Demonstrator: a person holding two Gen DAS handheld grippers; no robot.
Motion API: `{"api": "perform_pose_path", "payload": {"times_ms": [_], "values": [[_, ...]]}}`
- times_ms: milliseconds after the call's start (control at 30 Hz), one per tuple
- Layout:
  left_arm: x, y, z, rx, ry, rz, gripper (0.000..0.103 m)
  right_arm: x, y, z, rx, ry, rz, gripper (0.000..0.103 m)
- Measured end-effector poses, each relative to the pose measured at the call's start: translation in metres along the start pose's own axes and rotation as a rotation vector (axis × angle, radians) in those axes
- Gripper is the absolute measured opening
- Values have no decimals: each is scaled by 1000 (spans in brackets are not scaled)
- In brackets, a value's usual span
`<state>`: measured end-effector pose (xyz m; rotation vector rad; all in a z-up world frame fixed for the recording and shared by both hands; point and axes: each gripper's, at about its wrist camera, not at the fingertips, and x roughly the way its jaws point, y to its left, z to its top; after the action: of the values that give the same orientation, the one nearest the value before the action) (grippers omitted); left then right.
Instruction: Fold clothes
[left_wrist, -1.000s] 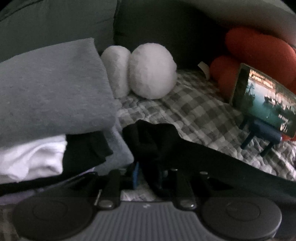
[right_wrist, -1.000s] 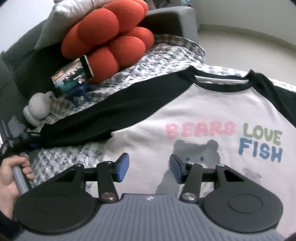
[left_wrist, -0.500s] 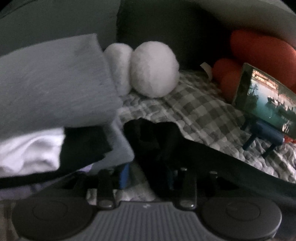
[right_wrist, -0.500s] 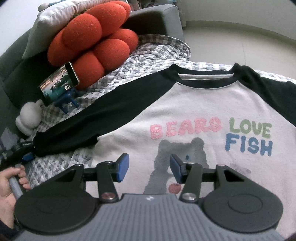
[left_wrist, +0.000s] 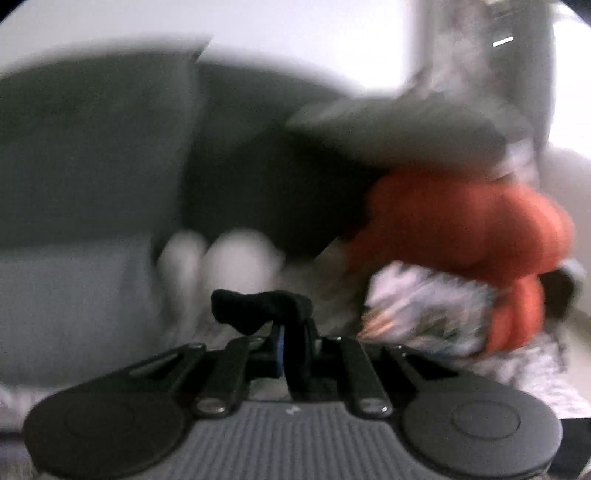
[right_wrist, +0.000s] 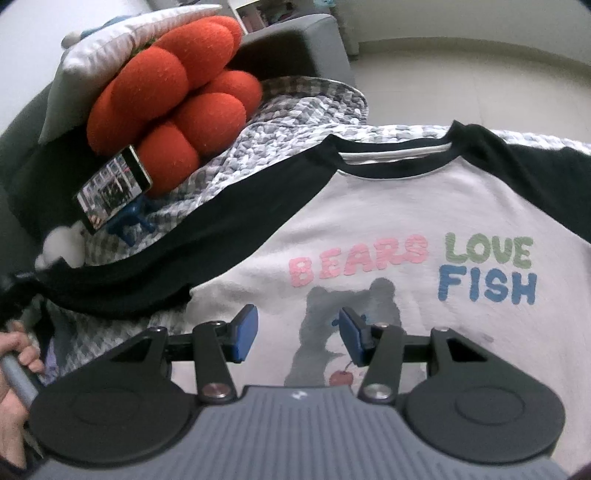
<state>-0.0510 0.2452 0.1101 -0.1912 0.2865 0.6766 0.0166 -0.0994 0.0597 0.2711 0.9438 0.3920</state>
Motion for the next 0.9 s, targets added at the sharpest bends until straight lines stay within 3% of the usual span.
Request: {"api": "perform_pose_path", "payload": {"times_ms": [67,133,200,233,267,367,433,633,900], "values": [[-33,-36,10,78,-97,-131,10,-3,-6,2,40,-13,3,53],[-65,-76,14,175,-135,-302,10,-9,-19,6,110,-43,1,53],[-97,-119,8,317,-114,-514,16,-15,-33,9,181,-74,-2,53],[-110,-135,1,386,-95,-614,23,-18,-40,11,216,-90,-3,53],[-123,-148,-7,452,-73,-711,37,-22,-51,12,262,-103,-10,53],[-154,-167,-38,615,-24,-903,46,-31,-84,12,383,-125,-69,53],[-162,-168,-56,700,5,-943,46,-36,-102,11,429,-132,-102,53],[-149,-154,-91,859,226,-1009,47,-40,-125,7,504,-122,-59,54],[-130,-148,-113,935,275,-945,47,-14,-98,11,364,-46,14,54]]}}
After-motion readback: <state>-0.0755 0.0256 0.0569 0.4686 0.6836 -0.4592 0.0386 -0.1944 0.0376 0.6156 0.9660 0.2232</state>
